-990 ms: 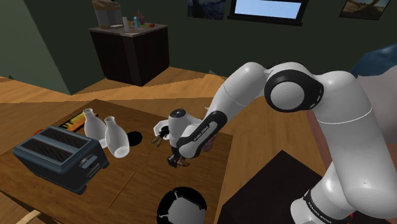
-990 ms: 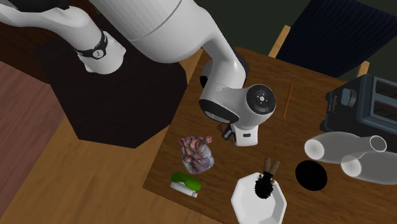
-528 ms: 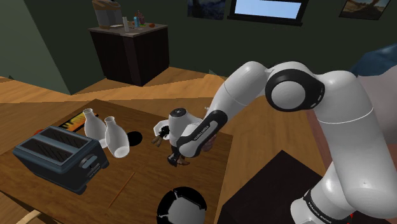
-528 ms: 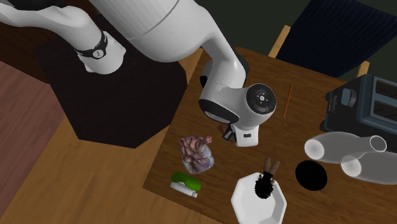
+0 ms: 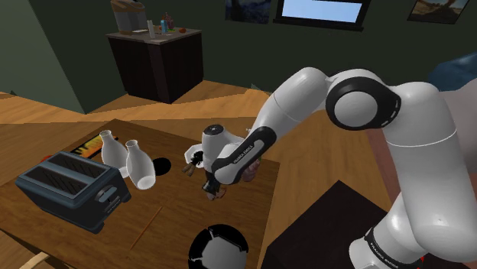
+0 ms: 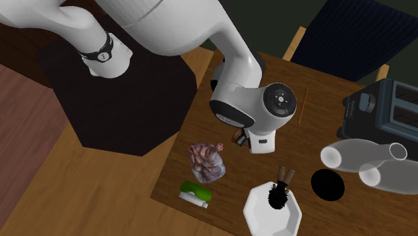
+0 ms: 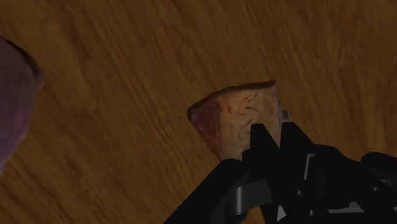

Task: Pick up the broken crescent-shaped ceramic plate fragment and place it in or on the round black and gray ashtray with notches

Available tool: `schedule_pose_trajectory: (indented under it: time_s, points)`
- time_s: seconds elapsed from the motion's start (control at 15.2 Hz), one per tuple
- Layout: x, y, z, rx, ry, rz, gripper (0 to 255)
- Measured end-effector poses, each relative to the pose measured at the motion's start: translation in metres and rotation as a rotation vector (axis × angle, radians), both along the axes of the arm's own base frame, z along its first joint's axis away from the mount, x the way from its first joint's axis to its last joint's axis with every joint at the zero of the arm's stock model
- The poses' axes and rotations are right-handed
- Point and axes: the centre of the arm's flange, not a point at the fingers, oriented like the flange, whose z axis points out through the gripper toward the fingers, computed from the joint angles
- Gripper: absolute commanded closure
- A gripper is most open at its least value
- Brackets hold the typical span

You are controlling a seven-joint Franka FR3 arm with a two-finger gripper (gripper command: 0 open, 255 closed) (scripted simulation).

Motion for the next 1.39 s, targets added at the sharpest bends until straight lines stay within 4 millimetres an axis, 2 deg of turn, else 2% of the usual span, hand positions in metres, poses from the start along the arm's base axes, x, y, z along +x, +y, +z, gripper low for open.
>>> schedule_pose_trajectory:
  time_s: [0.33,0.4,0.53,0.66,0.79,1.19,1.39]
  points:
    - [0.0,0.002,0.025,-0.001,0.003,0.0,255]
    - [0.0,0.002,0.025,-0.001,0.002,0.0,0]
    - [0.0,-0.004,0.021,0.003,-0.014,0.029,0]
    - [-0.001,-0.023,0.007,0.021,-0.077,0.137,0]
    - [0.001,-0.033,-0.005,0.034,-0.124,0.213,0]
    - [0.005,-0.035,-0.036,0.04,-0.141,0.241,0]
    - [0.006,-0.035,-0.043,0.04,-0.142,0.241,0]
